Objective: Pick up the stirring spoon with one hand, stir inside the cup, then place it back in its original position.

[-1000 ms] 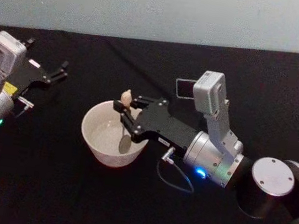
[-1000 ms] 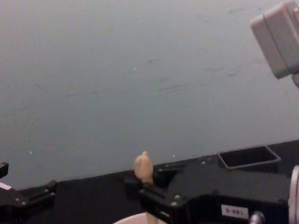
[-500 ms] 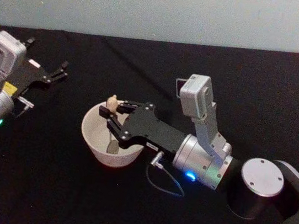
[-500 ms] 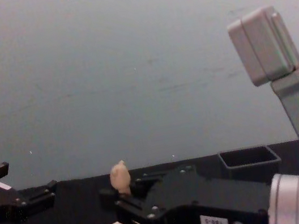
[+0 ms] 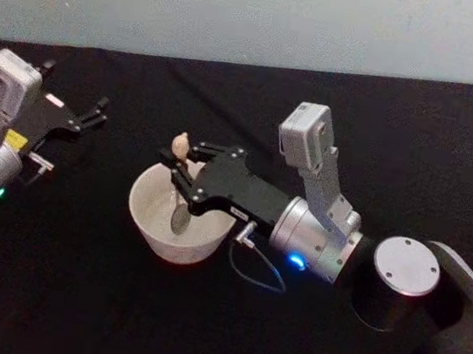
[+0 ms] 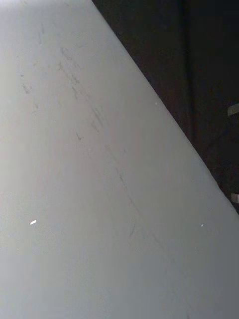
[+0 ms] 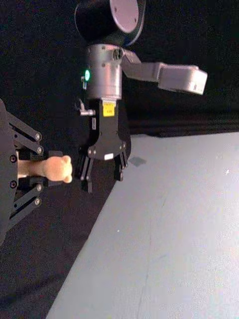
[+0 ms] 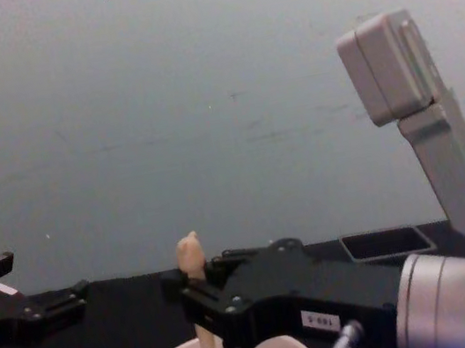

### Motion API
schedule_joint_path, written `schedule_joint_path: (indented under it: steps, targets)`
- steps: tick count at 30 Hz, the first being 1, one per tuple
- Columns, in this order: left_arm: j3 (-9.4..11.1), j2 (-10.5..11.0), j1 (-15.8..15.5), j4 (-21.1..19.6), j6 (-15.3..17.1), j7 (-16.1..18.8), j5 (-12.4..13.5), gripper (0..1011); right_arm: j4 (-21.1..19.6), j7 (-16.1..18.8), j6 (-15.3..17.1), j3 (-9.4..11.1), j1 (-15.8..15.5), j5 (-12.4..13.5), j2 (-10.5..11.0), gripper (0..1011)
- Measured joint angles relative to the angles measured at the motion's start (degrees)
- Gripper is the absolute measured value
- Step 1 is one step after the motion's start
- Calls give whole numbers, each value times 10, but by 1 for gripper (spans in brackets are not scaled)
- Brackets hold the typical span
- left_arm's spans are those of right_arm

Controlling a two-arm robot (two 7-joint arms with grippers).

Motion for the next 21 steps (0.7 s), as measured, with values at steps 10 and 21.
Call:
schedule_joint_path:
  steps: [10,21]
  targets:
    - [0,0,0,0,0,0,0,1001,7,-8,-1,10,4,-5,-1,159]
    - [0,0,0,0,0,0,0,1001,-1,-9,-1,16,-1,-6,2,159]
